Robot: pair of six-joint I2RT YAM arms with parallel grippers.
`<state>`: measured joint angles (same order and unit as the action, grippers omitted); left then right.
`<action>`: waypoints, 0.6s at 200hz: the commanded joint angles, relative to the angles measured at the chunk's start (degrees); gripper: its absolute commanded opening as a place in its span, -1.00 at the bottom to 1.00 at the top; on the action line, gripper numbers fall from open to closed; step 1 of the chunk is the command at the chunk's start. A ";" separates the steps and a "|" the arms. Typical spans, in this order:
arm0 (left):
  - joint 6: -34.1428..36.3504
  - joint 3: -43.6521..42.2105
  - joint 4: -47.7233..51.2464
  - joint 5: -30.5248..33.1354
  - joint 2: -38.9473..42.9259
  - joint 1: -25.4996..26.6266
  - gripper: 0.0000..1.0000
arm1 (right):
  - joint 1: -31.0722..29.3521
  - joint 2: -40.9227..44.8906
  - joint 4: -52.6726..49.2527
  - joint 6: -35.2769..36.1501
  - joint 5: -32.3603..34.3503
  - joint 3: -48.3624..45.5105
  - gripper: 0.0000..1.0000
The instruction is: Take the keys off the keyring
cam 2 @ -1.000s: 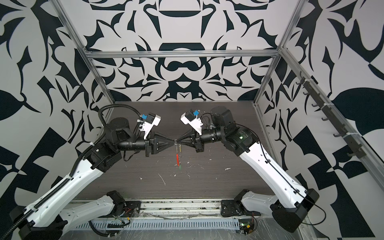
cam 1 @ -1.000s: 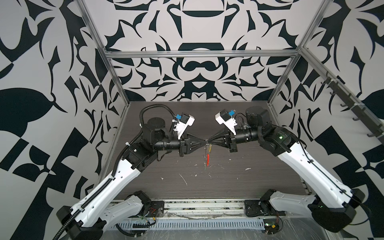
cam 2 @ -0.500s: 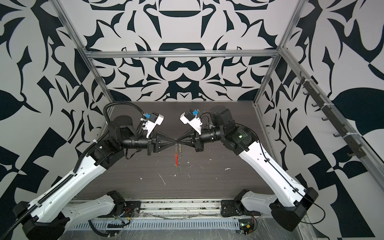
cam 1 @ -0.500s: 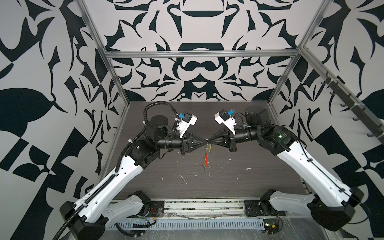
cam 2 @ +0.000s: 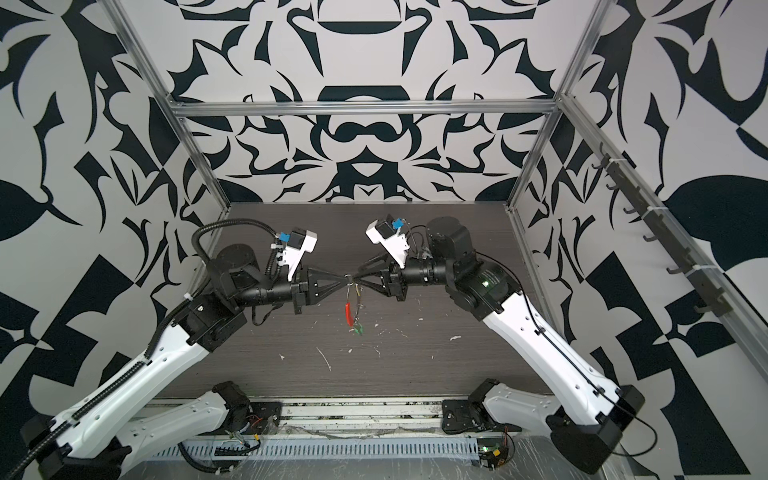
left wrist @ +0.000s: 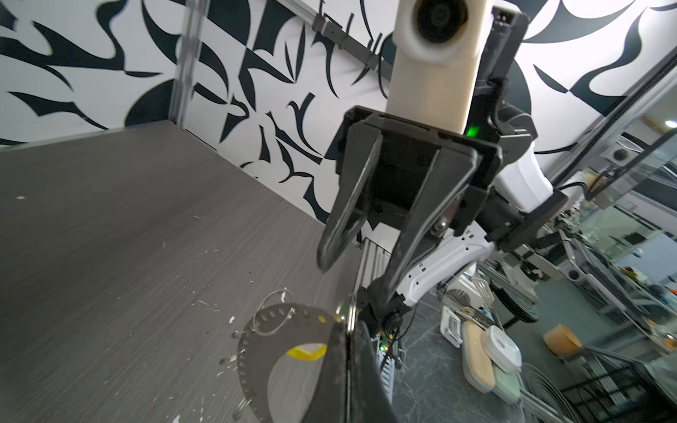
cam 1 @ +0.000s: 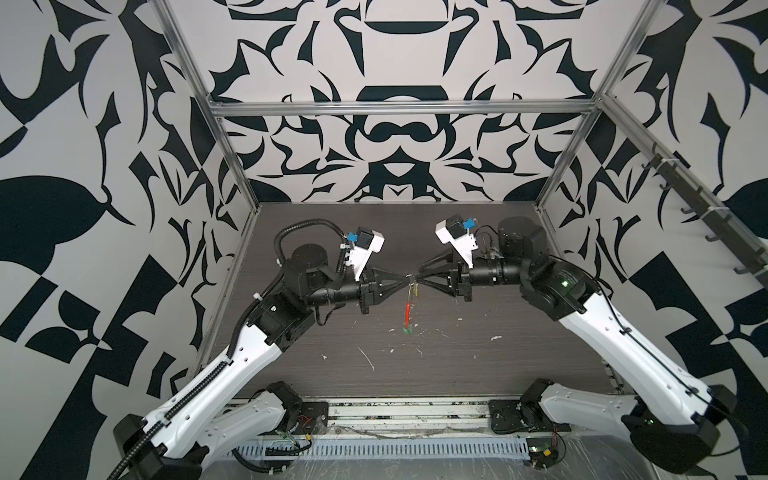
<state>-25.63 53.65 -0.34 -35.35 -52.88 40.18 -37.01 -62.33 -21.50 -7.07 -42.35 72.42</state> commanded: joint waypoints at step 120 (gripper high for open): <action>-5.82 -5.64 -24.84 4.21 2.88 0.25 -1.00 | -7.74 6.20 26.21 -3.50 15.45 -13.97 0.06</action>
<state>-30.26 48.36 -20.91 -28.67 -49.84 40.21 -43.97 -56.47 -0.91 -12.49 -28.71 58.74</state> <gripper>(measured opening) 0.041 0.529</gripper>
